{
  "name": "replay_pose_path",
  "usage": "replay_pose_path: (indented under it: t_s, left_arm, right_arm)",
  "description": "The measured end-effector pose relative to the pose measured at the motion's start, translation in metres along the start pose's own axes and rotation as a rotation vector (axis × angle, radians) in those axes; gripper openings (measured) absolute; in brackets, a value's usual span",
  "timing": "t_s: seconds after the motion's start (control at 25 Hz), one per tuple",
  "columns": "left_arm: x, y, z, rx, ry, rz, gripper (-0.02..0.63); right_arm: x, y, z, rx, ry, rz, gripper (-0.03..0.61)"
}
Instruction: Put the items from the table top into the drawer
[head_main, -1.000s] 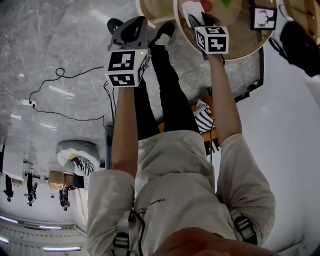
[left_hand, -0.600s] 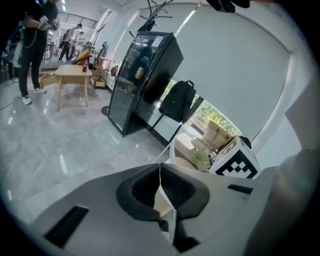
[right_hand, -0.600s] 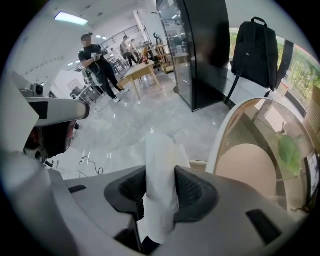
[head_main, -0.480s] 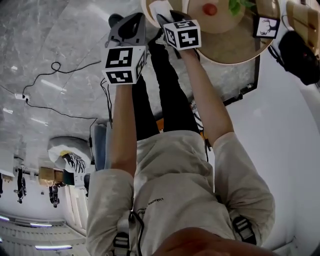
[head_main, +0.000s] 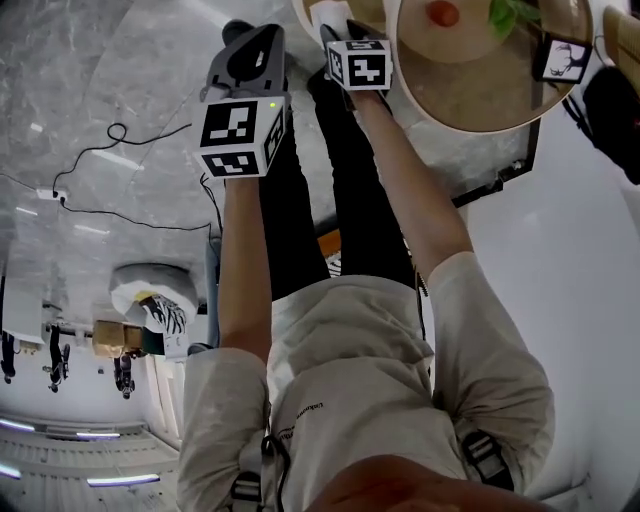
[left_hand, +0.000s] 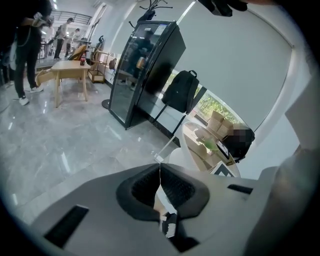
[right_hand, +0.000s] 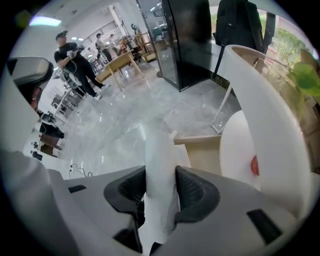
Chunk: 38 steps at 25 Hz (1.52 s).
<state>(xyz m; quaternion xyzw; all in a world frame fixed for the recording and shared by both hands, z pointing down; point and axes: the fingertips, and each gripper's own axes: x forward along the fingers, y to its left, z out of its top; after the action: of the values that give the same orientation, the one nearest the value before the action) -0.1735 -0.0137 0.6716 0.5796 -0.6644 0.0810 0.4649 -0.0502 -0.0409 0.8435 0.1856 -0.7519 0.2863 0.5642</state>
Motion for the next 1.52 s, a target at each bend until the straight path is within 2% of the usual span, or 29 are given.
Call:
replay_pose_path:
  t_s: [0.12, 0.28, 0.4, 0.44, 0.52, 0.64, 0.8, 1.08, 1.36, 1.52]
  left_arm:
    - [0.013, 0.004, -0.018, 0.005, 0.026, -0.008, 0.021]
    - [0.039, 0.005, -0.060, 0.026, 0.068, -0.036, 0.021]
    - [0.052, 0.011, -0.084, 0.053, 0.074, -0.025, 0.021]
    - [0.055, 0.010, -0.093, 0.060, 0.081, -0.022, 0.021]
    - [0.058, 0.005, -0.111, 0.057, 0.099, -0.019, 0.021]
    - [0.049, 0.002, -0.124, 0.032, 0.112, -0.001, 0.021]
    - [0.030, -0.011, -0.113, 0.023, 0.098, 0.031, 0.021]
    - [-0.014, -0.066, -0.068, 0.029, 0.042, 0.033, 0.021]
    - [-0.050, -0.106, -0.028, 0.043, 0.030, 0.037, 0.021]
    - [-0.082, -0.125, -0.004, 0.057, 0.030, 0.061, 0.021]
  right_arm:
    - [0.026, -0.015, -0.012, 0.025, -0.010, -0.016, 0.184]
    - [0.068, -0.042, -0.032, 0.055, -0.036, -0.055, 0.186]
    - [0.103, -0.052, -0.034, 0.090, -0.084, -0.058, 0.189]
    - [0.111, -0.055, -0.036, 0.094, -0.096, -0.055, 0.201]
    - [0.117, -0.061, -0.041, 0.076, -0.103, -0.044, 0.276]
    - [0.108, -0.058, -0.047, 0.036, -0.093, -0.017, 0.291]
    - [0.068, -0.042, -0.044, 0.004, -0.098, 0.005, 0.293]
    - [-0.038, 0.005, -0.054, -0.081, -0.133, 0.086, 0.291]
    - [-0.155, -0.010, -0.041, 0.003, -0.229, 0.067, 0.291]
    - [-0.217, -0.027, -0.035, 0.040, -0.233, 0.041, 0.291]
